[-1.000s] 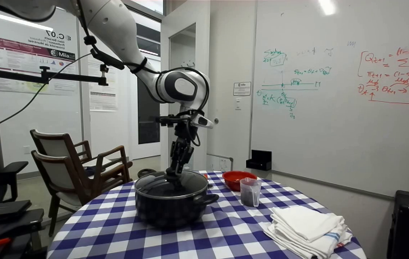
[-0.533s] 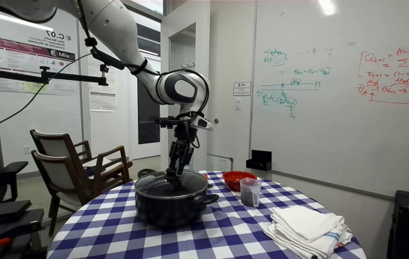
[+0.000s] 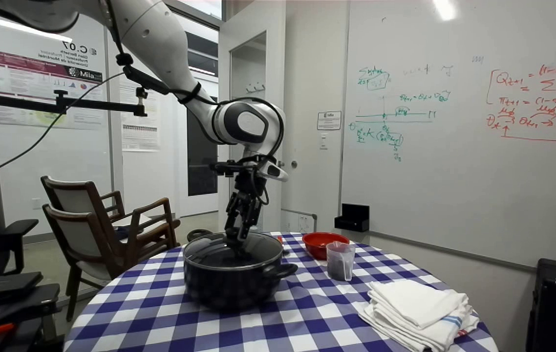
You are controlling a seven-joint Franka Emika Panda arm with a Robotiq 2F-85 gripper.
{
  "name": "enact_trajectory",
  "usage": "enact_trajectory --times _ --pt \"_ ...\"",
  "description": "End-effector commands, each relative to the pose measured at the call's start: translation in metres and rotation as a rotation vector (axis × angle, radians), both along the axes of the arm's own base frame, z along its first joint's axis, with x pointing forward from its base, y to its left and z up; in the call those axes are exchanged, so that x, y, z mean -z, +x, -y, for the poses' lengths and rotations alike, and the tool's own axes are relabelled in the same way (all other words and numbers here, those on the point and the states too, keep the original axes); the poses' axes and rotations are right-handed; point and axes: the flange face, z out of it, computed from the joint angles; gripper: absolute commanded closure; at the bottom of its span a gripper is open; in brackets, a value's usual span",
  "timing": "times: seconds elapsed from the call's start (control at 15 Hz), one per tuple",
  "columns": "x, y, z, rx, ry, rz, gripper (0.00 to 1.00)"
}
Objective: Remove the glass lid from the pot and put it on the table
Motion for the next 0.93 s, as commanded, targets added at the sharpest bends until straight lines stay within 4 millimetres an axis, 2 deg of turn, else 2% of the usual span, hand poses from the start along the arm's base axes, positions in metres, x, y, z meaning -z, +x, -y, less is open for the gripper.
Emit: enact_trajectory --times 0.0,0.2,0.33,0.47,0.67,0.8,0.87 --pt "-0.003 -0.006 -0.003 -0.003 0.011 -0.035 0.26" --pt "-0.002 -0.005 -0.004 -0.005 0.009 -0.04 0.47" --pt "-0.008 -0.004 -0.003 -0.005 0.003 -0.039 0.63" --pt "-0.013 -0.006 -0.004 -0.005 0.003 -0.033 0.74" --pt "-0.03 -0.007 0.002 -0.003 0.03 -0.001 0.75" --pt "-0.055 -0.011 0.011 -0.024 0.042 0.041 0.75" --pt "-0.075 -0.016 0.016 -0.048 0.031 0.065 0.75"
